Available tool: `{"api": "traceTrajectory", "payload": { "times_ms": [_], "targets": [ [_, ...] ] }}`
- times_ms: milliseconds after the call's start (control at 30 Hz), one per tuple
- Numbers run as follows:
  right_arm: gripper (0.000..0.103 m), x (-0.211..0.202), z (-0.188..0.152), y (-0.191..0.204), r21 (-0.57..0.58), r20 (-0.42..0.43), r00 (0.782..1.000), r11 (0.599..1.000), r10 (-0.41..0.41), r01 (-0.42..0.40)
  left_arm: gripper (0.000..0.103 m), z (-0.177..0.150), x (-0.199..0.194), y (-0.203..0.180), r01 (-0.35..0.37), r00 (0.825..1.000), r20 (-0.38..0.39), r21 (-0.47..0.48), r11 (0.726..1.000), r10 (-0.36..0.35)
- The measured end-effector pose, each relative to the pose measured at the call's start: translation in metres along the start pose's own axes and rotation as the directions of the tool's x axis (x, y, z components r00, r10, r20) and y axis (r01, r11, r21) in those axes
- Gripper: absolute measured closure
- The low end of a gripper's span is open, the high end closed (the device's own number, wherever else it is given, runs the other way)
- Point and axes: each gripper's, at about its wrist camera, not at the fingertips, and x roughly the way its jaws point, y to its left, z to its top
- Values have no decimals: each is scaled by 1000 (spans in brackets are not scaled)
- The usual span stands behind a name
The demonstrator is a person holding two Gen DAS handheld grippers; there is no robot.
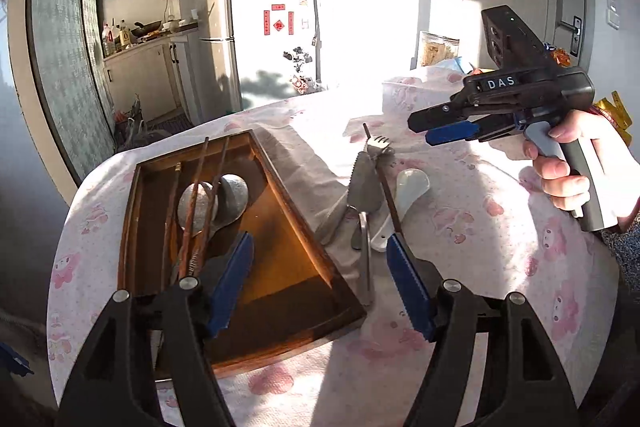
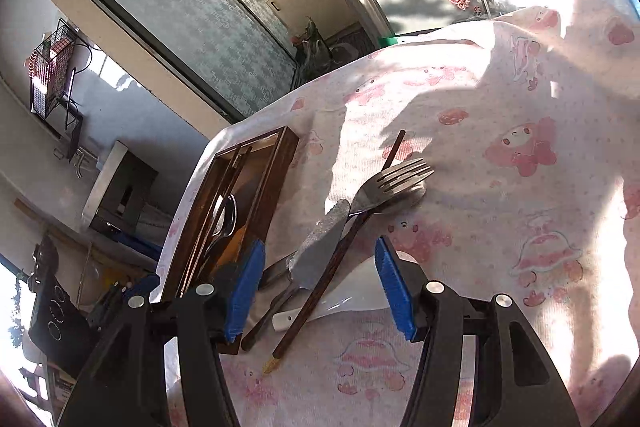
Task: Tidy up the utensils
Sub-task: 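Move the left gripper to the last dark chopstick and grasp it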
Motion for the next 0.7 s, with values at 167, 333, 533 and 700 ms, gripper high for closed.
{"api": "traceTrajectory", "payload": {
  "times_ms": [167,333,533,700],
  "targets": [
    [45,-3,-7,-15,22,-2,1000,1000,5,-5,43,-9,41,-59,57,994,-93,102,993,-48],
    [45,-5,-11,-24,40,3,1000,999,17,-17,65,-5,74,-57,67,984,-166,48,997,-58],
    [45,-3,-8,-33,61,8,1000,998,20,-20,87,-7,90,-46,48,975,-218,12,999,-44],
    [45,7,-8,-42,112,-2,999,993,34,-34,94,-7,85,-45,70,971,-230,-12,997,-71]
  ]
}}
